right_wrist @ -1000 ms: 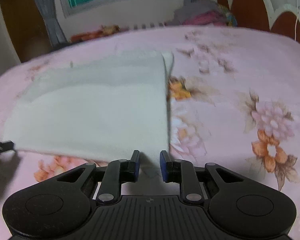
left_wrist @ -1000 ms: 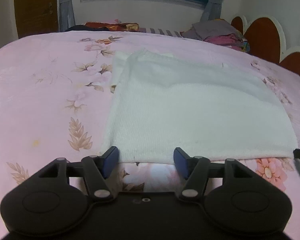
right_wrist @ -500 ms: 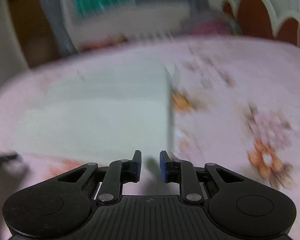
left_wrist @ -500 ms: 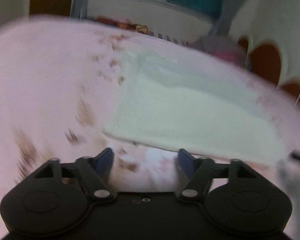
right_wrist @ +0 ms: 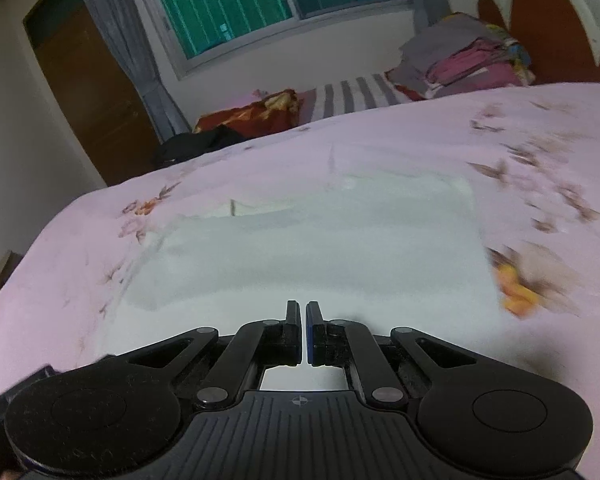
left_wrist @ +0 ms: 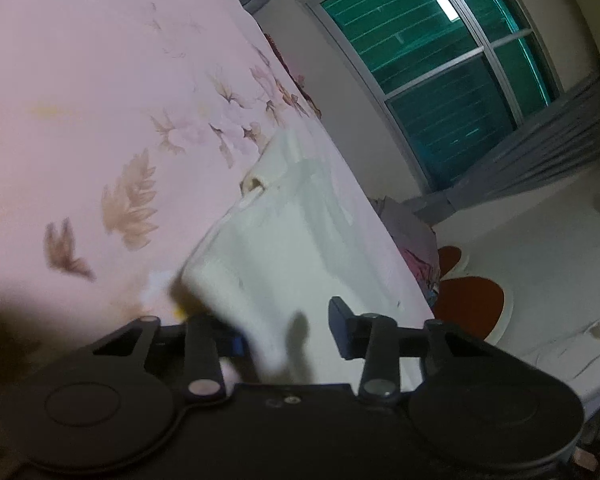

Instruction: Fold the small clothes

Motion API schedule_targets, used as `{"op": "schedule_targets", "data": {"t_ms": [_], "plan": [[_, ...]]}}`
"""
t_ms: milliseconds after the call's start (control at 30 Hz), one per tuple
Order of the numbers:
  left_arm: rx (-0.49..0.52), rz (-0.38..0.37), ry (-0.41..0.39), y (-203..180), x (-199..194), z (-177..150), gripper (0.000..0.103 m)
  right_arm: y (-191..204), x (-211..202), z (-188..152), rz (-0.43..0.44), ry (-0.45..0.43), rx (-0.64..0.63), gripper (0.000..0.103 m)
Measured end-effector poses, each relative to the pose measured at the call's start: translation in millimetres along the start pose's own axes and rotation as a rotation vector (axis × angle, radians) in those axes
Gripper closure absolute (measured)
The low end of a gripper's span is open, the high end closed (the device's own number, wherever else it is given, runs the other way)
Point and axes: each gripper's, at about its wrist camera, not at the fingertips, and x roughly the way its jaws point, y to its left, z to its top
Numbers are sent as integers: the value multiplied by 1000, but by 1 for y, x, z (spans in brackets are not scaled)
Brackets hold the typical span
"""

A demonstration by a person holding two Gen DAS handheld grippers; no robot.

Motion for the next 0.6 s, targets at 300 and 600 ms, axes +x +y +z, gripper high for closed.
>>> {"op": "schedule_targets", "data": {"t_ms": [300,600], "plan": [[-48,-32,-12,4,18,12,96,25,66,5,-27,61,-46,99],[-40,40,-96,0,11,20,66,19,77,5,-20,81,-42,101]]}}
